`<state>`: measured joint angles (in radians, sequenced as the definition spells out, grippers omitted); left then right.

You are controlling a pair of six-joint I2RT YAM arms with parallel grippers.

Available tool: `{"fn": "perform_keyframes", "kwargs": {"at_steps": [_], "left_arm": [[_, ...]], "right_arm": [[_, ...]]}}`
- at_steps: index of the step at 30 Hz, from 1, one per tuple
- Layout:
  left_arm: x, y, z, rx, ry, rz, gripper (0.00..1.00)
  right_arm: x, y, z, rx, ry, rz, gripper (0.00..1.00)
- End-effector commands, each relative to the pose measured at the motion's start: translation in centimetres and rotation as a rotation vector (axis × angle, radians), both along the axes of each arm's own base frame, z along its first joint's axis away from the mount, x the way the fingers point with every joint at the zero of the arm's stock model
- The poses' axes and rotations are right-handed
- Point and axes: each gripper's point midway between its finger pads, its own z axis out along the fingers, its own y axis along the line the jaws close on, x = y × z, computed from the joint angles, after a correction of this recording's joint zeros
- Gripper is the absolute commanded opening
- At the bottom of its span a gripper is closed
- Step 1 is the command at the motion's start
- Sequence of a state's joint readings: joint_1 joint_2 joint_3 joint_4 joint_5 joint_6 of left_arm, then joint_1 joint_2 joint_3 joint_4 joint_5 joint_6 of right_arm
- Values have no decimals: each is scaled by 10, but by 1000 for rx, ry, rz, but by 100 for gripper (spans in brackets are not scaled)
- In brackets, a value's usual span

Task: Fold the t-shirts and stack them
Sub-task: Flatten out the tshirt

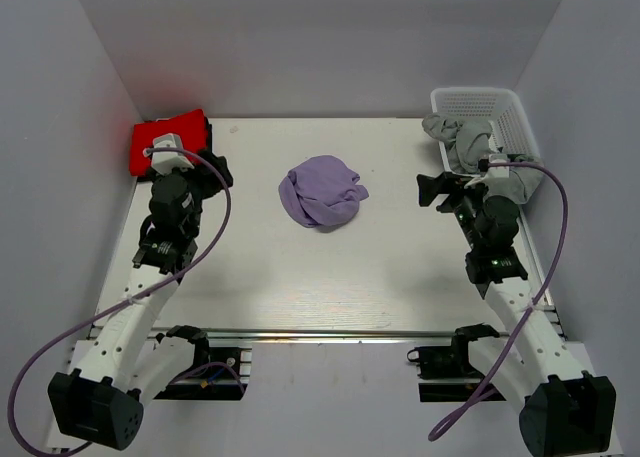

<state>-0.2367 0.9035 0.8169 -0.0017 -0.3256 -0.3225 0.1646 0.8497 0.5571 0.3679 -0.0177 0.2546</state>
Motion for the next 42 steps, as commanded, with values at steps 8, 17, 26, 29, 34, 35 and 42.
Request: {"fn": "perform_keyframes", "kwargs": {"at_steps": [8, 17, 26, 29, 34, 35, 42], "left_arm": [[5, -41, -39, 61, 125, -231, 100], [40, -110, -139, 48, 480, -546, 100], [62, -157, -214, 73, 658, -644, 96], [70, -172, -227, 73, 686, -663, 93], [80, -177, -254, 97, 745, -624, 76], [81, -179, -255, 99, 754, -612, 68], [89, -171, -278, 132, 818, -551, 25]], "right_arm": [[-3, 44, 0, 17, 24, 255, 90], [39, 76, -44, 32, 316, 386, 90], [77, 86, -135, -79, 593, 298, 86], [87, 91, -158, -124, 649, 258, 85], [111, 99, -179, -177, 680, 170, 83], [113, 99, -192, -185, 705, 163, 82], [134, 117, -210, -206, 697, 137, 78]]}}
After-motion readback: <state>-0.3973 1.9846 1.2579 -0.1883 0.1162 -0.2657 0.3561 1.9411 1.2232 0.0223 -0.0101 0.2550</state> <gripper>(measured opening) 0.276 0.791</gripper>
